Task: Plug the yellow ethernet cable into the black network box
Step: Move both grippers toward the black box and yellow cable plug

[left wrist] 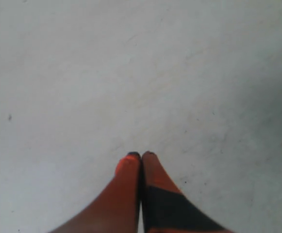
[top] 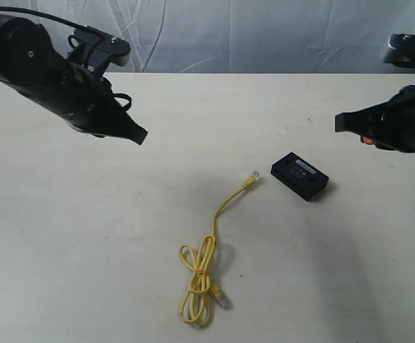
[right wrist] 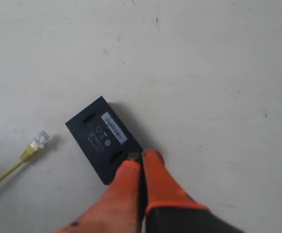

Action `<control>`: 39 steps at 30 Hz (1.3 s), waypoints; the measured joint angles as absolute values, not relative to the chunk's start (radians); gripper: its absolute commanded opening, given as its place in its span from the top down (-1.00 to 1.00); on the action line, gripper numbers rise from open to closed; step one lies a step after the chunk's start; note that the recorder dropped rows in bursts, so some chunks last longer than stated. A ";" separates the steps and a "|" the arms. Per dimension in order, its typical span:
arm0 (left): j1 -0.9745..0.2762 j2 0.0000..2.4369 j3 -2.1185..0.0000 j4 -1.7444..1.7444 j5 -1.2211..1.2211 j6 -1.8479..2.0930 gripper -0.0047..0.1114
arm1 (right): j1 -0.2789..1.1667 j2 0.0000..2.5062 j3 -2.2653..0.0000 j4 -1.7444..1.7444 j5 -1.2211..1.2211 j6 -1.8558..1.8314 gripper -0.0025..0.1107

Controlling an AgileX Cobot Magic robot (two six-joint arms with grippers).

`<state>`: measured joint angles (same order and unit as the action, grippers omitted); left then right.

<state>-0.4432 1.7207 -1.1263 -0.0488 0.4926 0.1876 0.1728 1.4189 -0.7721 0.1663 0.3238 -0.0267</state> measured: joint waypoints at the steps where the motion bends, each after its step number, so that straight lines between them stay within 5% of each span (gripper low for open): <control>1: -0.450 1.731 -1.131 -0.051 0.498 0.189 0.92 | 0.173 1.452 -0.793 0.166 0.324 -0.029 0.96; 17: -0.528 1.867 -1.277 -0.388 0.612 0.481 0.92 | 0.174 1.914 -1.271 0.166 0.589 -0.168 0.96; 39: -0.538 1.930 -1.285 -0.449 0.621 0.532 0.92 | 0.174 2.046 -1.289 0.205 0.626 -0.397 0.96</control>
